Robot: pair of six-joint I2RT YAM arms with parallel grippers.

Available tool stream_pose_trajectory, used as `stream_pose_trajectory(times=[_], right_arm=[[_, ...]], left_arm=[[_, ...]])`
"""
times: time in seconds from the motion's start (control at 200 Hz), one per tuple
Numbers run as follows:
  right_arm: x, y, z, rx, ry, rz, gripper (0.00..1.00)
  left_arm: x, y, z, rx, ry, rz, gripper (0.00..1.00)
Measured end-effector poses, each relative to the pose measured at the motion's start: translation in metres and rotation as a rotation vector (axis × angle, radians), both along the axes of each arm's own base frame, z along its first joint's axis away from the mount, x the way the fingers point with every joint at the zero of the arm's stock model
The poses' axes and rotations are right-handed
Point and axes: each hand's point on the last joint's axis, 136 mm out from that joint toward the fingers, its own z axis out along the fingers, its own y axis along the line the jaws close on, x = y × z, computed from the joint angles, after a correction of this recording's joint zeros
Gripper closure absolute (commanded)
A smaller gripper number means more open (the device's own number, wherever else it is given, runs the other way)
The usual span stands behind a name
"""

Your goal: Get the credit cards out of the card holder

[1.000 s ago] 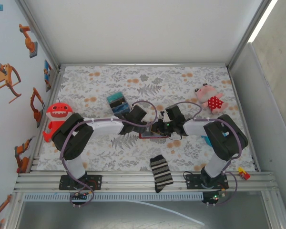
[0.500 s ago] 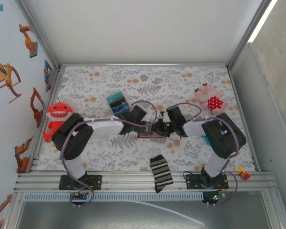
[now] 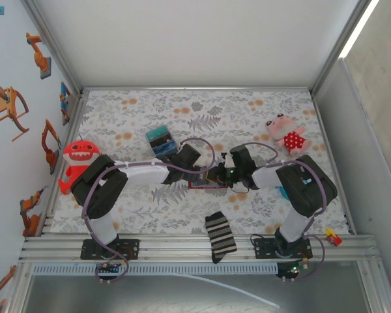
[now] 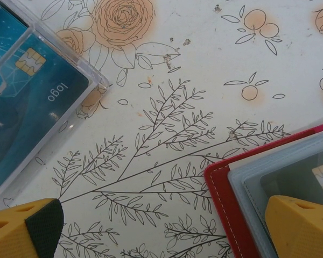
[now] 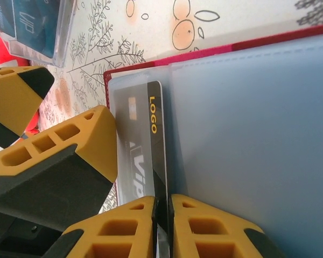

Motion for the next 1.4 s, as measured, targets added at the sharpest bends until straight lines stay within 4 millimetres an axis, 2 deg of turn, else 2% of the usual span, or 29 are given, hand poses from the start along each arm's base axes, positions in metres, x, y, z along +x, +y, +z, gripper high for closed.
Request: stream_pose_trajectory(times=[0.215,0.471,0.896,1.112,1.397], right_arm=[[0.002,-0.003,0.001,0.013,0.002,-0.014,0.86],[0.002,-0.005,0.0,0.023,0.005,-0.021,0.96],[0.003,-0.011,0.004,0.03,-0.006,-0.034,1.0],[0.0,-0.019,0.004,-0.024,-0.012,-0.04,1.0],[0.004,-0.027,0.018,-0.114,-0.053,-0.022,1.0]], left_arm=[[0.0,0.0,0.0,0.001,0.0,0.0,0.03],[0.0,0.0,0.0,0.001,0.0,0.0,0.03],[0.0,0.002,0.0,0.008,-0.003,0.003,0.03],[0.0,0.002,0.001,0.01,-0.005,0.0,0.03],[0.001,0.007,0.005,0.032,-0.01,-0.01,0.03]])
